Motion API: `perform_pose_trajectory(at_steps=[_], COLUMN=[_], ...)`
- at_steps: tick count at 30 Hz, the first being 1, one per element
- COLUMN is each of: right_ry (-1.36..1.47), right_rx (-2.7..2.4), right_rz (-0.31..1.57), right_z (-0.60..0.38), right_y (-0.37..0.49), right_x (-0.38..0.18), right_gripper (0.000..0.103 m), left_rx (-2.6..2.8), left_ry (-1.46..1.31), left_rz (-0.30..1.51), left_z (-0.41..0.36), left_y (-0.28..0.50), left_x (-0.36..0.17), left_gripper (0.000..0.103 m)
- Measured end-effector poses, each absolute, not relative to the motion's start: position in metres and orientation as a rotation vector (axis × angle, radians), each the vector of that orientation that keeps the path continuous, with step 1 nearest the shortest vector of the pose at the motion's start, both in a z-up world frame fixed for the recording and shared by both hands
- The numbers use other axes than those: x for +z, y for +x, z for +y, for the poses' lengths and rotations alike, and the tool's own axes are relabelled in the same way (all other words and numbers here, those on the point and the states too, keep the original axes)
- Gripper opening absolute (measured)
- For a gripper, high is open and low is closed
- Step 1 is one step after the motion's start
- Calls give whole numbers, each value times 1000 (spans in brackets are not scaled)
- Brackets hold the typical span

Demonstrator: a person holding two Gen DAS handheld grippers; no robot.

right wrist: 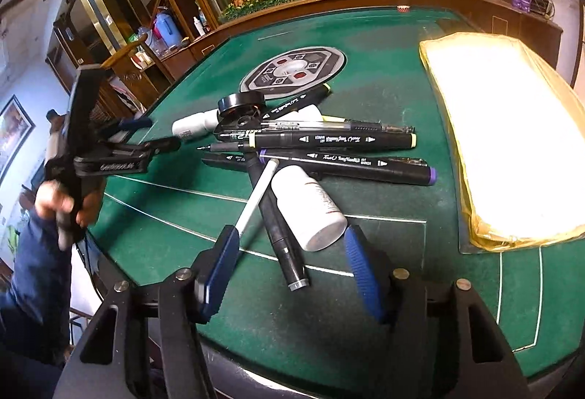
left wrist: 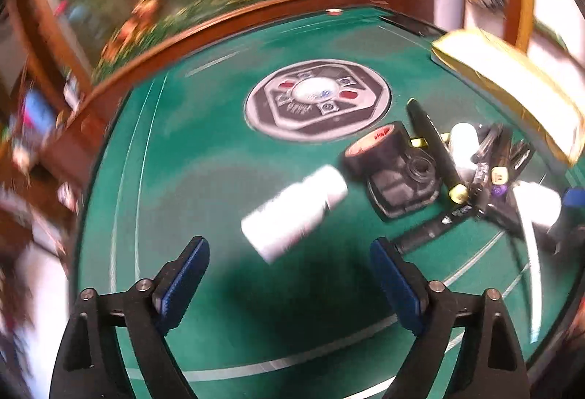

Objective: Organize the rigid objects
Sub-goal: 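Grasp a white bottle with the left tool while the right tool grasps a thin white pen, then carry the white bottle into the tray with the left tool while the right tool drops the pen there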

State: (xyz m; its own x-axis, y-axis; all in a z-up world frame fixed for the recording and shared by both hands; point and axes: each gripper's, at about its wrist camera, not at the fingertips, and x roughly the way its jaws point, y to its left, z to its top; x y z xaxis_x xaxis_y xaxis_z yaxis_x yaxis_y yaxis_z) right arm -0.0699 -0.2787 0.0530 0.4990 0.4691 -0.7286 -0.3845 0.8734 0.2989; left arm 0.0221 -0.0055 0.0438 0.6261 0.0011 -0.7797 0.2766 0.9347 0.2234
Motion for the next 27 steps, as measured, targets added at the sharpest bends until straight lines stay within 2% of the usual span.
perform_pose_trajectory(at_steps=[4,6,8,9,12,16,24,26,27], right_ry=[121,117,118,120,114,109,107,112,94], right_rx=[528,528,542,558,575,621,589,573,558], right_rz=[920,918,921,925,940,986,1104,1114,1112], right_z=[-283,-284,-284,-282,-275,-258,-223,-219,-216], right_y=[-74,-77,-79,-81,-81,-79,-56,-50,-48], right_x=[51,53,54,56,56,51,29,26,25], right_gripper=[60,60,51,46,39,31,30,26,21], left_rx=[-241,-237,-231,-238,-237,-179,-206,-215,-217], left_ry=[472,507,495,460,343,253,185,155,148], left_rz=[925,962,1001,995,1018,1010,981,985,983], left_z=[-15,-17,-16,-14,-8,-11,-16,-12,-12], left_y=[46,61,71,73,75,52,28,29,29], left_x=[37,25,16,16,15,14,12,12,12], left_gripper=[89,76,68,59,36,36,36,36,36])
